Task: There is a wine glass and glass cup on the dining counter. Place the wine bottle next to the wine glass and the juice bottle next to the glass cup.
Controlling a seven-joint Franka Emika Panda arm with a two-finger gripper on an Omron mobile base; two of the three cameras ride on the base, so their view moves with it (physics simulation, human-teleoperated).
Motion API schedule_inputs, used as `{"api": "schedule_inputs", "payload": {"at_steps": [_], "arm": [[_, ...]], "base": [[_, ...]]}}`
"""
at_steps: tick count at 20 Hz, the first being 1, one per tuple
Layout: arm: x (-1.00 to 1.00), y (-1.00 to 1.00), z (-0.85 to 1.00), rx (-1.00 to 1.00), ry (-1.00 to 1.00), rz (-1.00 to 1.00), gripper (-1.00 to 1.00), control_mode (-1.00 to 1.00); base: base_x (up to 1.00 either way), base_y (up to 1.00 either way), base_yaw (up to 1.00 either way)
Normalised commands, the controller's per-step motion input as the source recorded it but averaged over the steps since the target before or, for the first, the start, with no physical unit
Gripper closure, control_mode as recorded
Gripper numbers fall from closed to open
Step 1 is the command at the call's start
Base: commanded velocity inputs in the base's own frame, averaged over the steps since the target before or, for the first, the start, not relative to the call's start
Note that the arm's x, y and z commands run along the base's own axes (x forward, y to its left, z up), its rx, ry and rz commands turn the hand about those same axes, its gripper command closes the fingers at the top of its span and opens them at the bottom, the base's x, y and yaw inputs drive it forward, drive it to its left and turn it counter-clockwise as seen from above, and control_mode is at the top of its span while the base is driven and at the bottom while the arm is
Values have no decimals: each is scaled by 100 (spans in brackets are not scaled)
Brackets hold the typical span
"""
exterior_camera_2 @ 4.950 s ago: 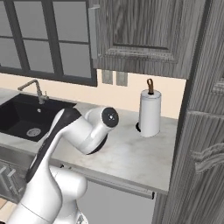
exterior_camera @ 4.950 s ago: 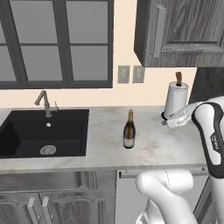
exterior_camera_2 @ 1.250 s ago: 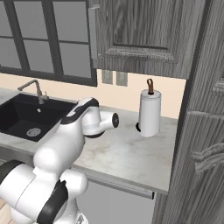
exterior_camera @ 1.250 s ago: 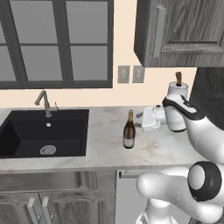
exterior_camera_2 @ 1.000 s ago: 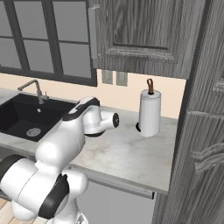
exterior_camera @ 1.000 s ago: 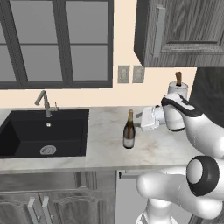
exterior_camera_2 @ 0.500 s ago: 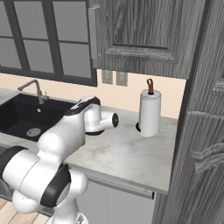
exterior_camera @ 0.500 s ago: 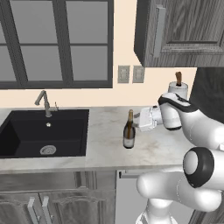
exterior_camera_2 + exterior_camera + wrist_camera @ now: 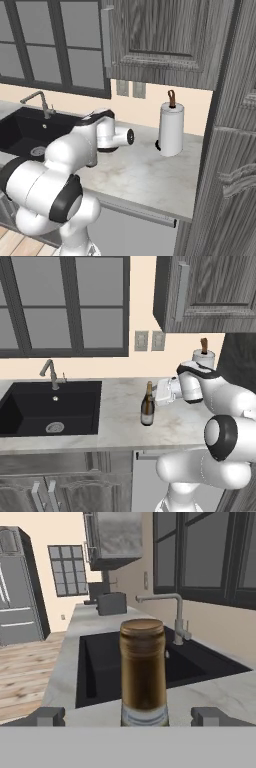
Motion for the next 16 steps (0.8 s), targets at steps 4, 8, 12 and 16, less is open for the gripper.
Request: {"api": "schedule_inputs", "payload": {"at_steps": [4, 8, 12, 16], "arm": [[11, 0, -3, 0, 0, 0, -100, -100], [8, 0, -3, 0, 0, 0, -100, -100], [11, 0, -5, 0, 0, 0, -100, -100], [4, 8, -13, 0, 0, 0, -100, -100]], "base": [[0, 0, 0], [0, 0, 0], [0, 0, 0], [0, 0, 0]]}}
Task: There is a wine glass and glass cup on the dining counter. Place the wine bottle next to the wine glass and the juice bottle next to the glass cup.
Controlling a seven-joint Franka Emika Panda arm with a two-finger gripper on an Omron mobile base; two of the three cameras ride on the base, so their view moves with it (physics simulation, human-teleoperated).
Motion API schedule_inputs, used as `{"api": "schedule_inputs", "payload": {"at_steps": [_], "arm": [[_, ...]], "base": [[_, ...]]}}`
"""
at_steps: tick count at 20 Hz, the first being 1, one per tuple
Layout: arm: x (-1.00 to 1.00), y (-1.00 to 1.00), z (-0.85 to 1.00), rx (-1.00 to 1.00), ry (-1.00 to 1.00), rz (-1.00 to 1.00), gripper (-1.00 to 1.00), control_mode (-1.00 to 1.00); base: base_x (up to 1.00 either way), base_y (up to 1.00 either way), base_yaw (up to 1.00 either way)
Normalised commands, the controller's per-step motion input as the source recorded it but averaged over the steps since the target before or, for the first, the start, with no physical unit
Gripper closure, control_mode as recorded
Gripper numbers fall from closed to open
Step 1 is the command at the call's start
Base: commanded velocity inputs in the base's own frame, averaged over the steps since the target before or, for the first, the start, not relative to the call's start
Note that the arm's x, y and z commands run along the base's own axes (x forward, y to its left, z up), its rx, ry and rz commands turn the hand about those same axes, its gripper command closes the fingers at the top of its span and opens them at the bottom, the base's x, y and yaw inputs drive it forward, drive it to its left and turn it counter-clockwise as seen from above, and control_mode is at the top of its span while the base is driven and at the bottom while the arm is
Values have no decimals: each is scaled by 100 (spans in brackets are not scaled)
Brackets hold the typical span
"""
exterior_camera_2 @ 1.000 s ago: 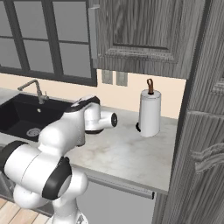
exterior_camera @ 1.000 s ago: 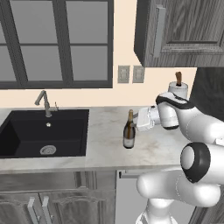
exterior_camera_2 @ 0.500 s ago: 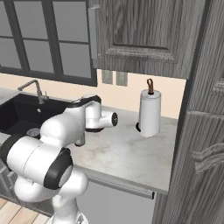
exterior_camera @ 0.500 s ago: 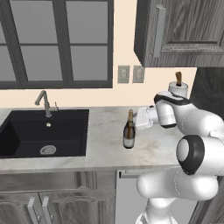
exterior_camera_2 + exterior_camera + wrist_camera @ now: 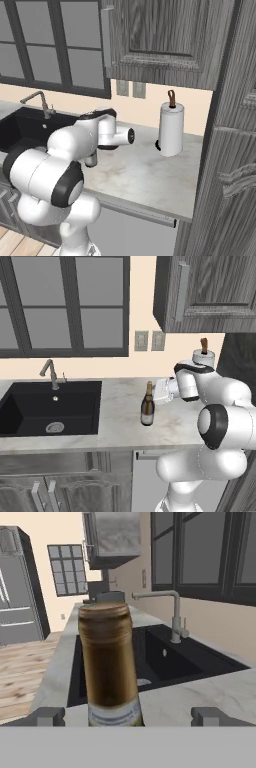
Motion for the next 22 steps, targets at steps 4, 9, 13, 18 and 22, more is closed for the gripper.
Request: {"api": "schedule_inputs", "payload": {"at_steps": [4, 9, 13, 18, 22], "arm": [[0, 18, -17, 0, 0, 0, -100, -100], [0, 14, -15, 0, 0, 0, -100, -100], [2, 5, -14, 0, 0, 0, -100, -100], [0, 0, -14, 0, 0, 0, 100, -100], [0, 0, -6, 0, 0, 0, 100, -100]], "base": [[0, 0, 0], [0, 0, 0], [0, 0, 0], [0, 0, 0], [0, 0, 0]]}}
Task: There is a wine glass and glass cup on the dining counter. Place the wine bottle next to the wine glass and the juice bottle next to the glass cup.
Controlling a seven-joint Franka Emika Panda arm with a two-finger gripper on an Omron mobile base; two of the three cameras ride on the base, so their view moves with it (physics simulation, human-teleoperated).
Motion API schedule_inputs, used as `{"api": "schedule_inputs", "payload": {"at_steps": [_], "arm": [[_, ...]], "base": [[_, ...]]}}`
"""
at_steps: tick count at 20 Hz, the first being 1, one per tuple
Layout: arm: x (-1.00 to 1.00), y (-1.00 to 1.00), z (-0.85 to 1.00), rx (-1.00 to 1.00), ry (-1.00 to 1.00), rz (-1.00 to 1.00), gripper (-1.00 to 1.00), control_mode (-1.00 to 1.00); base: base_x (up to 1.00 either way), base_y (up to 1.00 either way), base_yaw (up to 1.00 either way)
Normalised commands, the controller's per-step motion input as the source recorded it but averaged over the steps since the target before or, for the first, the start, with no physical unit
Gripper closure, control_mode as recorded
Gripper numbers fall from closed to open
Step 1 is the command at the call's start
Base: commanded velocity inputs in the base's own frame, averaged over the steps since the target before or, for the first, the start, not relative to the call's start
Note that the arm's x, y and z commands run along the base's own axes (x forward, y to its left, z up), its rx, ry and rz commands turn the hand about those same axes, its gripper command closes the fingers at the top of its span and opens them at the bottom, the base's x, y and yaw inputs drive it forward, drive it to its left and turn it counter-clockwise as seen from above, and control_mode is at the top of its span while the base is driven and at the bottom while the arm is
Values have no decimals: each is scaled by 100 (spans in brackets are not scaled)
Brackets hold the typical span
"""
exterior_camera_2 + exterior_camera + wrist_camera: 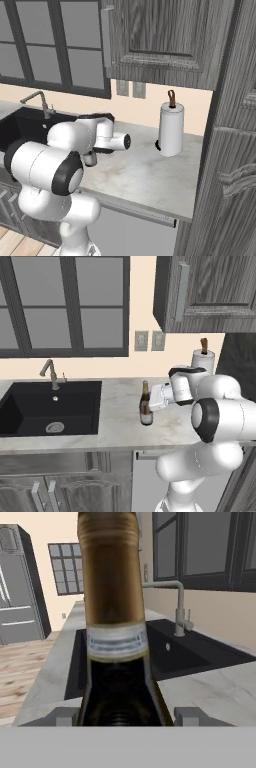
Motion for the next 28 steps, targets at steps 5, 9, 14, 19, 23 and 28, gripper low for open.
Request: {"api": "schedule_inputs", "payload": {"at_steps": [5, 9, 14, 19, 23, 28], "arm": [[0, 0, 0, 0, 0, 0, 100, -100], [-1, 0, 4, 0, 0, 0, 100, -100], [-16, 0, 26, 0, 0, 0, 100, -100], [-29, 0, 47, 0, 2, -1, 100, -100], [-40, 0, 50, 0, 0, 0, 100, -100], [-50, 0, 47, 0, 0, 0, 100, -100]], "base": [[0, 0, 0], [0, 0, 0], [0, 0, 0], [0, 0, 0], [0, 0, 0], [0, 0, 0]]}}
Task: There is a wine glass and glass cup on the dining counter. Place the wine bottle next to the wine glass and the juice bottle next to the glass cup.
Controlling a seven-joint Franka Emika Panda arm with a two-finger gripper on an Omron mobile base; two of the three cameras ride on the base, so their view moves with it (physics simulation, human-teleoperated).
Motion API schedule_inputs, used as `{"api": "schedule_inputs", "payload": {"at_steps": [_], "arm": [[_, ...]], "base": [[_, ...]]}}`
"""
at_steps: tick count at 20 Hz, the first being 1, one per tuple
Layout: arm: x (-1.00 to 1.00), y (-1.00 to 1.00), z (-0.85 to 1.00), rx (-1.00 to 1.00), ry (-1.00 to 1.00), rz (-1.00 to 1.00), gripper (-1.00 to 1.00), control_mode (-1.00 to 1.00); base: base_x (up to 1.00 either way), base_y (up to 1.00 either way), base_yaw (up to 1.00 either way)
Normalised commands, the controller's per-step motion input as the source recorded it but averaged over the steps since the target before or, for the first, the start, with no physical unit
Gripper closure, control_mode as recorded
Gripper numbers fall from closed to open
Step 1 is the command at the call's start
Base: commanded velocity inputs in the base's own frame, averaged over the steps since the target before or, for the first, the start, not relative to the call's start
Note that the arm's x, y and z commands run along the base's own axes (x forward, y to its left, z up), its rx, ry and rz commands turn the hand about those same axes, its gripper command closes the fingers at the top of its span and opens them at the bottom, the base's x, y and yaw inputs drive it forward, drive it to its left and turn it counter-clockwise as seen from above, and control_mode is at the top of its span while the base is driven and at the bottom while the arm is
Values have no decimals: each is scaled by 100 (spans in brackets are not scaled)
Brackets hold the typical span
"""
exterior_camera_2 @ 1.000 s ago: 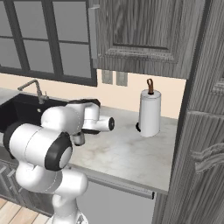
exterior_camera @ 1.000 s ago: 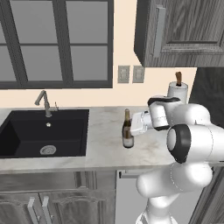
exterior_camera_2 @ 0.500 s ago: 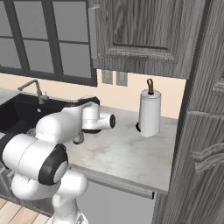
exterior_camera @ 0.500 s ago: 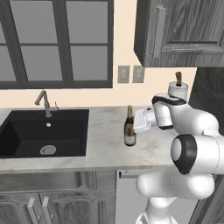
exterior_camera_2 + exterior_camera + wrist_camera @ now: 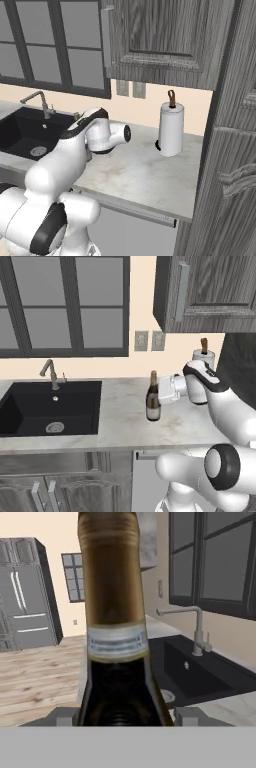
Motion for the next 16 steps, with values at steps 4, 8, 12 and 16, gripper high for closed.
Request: {"api": "schedule_inputs", "payload": {"at_steps": [4, 8, 12, 16], "arm": [[-52, -3, 39, 0, 0, 0, 100, -100], [-47, -6, 30, 4, 0, 0, 100, -100], [-40, -3, 27, 5, 0, 0, 100, -100], [-38, -1, 23, 7, -1, 0, 100, -100]], "base": [[0, 0, 0], [0, 0, 0], [0, 0, 0], [0, 0, 0]]}}
